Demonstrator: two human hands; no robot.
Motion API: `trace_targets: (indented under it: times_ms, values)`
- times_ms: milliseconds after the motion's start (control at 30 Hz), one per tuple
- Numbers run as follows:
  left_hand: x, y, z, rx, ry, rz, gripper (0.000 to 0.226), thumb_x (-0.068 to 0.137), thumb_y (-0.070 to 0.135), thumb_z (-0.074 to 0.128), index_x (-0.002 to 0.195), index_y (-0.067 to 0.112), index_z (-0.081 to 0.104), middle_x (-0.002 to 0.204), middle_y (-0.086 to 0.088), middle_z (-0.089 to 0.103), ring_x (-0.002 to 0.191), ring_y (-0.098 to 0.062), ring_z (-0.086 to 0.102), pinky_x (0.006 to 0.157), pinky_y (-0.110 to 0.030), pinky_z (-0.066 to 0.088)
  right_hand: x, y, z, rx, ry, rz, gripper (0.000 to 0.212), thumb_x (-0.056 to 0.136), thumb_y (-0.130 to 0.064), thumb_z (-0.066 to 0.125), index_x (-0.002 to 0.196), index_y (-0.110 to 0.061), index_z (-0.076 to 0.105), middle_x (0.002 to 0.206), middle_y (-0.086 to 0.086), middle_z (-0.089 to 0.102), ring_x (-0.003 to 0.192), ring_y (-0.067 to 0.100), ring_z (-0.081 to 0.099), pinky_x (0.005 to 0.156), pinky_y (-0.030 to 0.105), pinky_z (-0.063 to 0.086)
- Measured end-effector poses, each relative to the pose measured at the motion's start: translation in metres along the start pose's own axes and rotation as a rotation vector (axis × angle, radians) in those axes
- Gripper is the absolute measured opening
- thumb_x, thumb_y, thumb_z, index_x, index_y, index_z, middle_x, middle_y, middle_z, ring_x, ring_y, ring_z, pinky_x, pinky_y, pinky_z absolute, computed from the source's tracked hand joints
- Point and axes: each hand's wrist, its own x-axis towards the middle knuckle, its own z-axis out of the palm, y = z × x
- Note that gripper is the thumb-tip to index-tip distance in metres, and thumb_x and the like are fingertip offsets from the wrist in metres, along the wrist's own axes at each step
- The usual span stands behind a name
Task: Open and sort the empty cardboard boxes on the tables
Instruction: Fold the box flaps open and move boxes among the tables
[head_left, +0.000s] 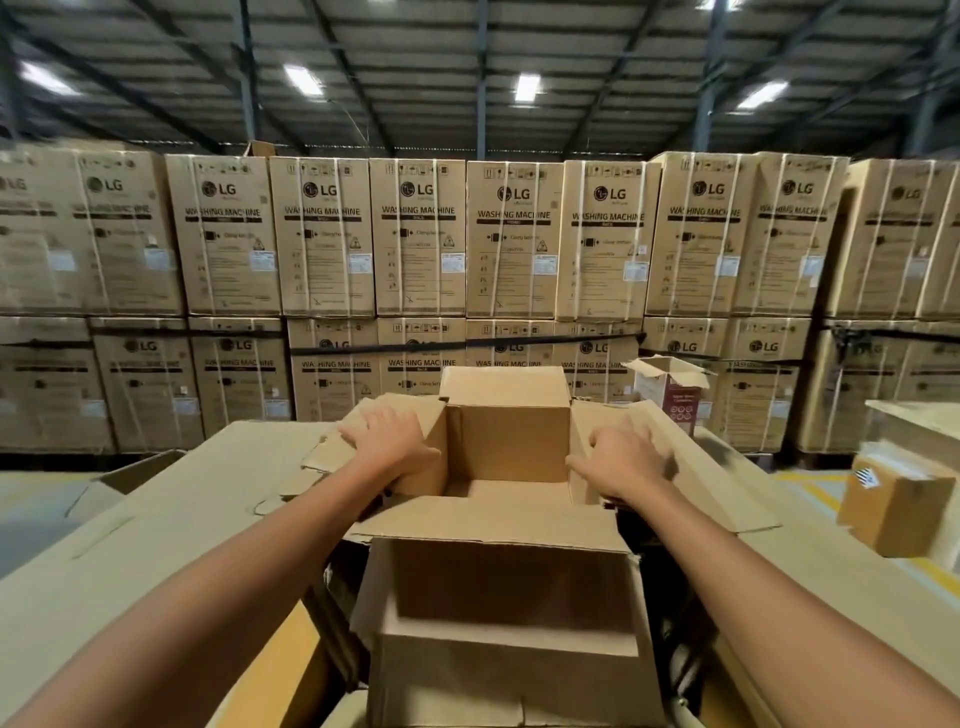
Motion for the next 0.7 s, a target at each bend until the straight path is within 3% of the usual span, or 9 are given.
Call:
trace_targets:
  times_ms: [67,133,200,367,533,600,700]
  values:
    - [-0.001,0.004,0.001,0.008,-0.035,0.095,0.078,0.088,0.063,0.055,0.150,0.021,0.034,0.161,-0.016,0.021,0.148,-0.040,0.014,0.113,-0.071,0.015,-0.003,-0.005,0.001,0.037,-0.065,-0.126,0.048,0.088,-0.060,0.057,0.124,-0.030,0.064,0.138,0.000,0.055,0.129,0.025,0.047,0.108,0.051,0.035]
    - [0.000,0.005,0.009,0.019,-0.126,0.138,0.084,0.089,0.059,0.058,0.155,0.023,0.022,0.164,-0.015,0.013,0.150,-0.041,0.007,0.114,-0.071,0.010,-0.005,-0.007,0.003,-0.006,-0.136,-0.170,0.047,0.087,-0.063,0.057,0.121,-0.032,0.067,0.131,-0.003,0.060,0.126,0.022,0.050,0.108,0.050,0.036]
    - [0.002,0.003,0.016,0.032,-0.155,0.137,0.091,0.087,0.054,0.062,0.157,0.025,0.012,0.164,-0.015,0.010,0.150,-0.042,0.007,0.114,-0.072,0.011,-0.004,-0.007,0.006,-0.062,-0.165,-0.187,0.047,0.087,-0.065,0.056,0.119,-0.034,0.069,0.139,0.000,0.051,0.133,0.023,0.042,0.111,0.053,0.031]
    - [0.003,-0.001,0.019,0.055,-0.150,0.143,0.093,0.088,0.058,0.061,0.158,0.025,0.008,0.165,-0.015,0.005,0.150,-0.043,0.004,0.114,-0.072,0.008,0.001,-0.010,0.009,-0.186,-0.209,-0.217,0.048,0.089,-0.063,0.054,0.123,-0.032,0.068,0.156,0.003,0.032,0.142,0.025,0.030,0.113,0.058,0.022]
    - [0.000,0.005,0.011,0.085,-0.227,0.148,0.092,0.091,0.066,0.050,0.159,0.022,0.005,0.166,-0.014,-0.005,0.152,-0.039,-0.004,0.115,-0.071,0.003,0.002,-0.006,0.007,-0.092,-0.163,-0.211,0.057,0.093,-0.065,0.046,0.136,-0.030,0.058,0.148,0.004,0.046,0.137,0.026,0.040,0.111,0.054,0.033]
    - [-0.006,0.011,-0.001,0.077,-0.211,0.179,0.086,0.094,0.065,0.045,0.158,0.019,0.012,0.166,-0.015,-0.001,0.152,-0.037,-0.002,0.118,-0.066,0.006,-0.002,-0.001,0.005,-0.013,-0.091,-0.220,0.065,0.091,-0.067,0.046,0.144,-0.028,0.049,0.147,0.003,0.049,0.134,0.025,0.045,0.108,0.052,0.040]
    - [-0.030,0.023,-0.035,0.043,-0.119,0.305,0.073,0.100,0.059,0.038,0.154,0.012,0.026,0.160,-0.018,0.025,0.147,-0.034,0.024,0.117,-0.046,0.025,-0.011,0.009,-0.003,0.066,-0.013,-0.247,0.070,0.092,-0.064,0.045,0.150,-0.026,0.040,0.151,0.003,0.046,0.135,0.025,0.046,0.106,0.054,0.042]
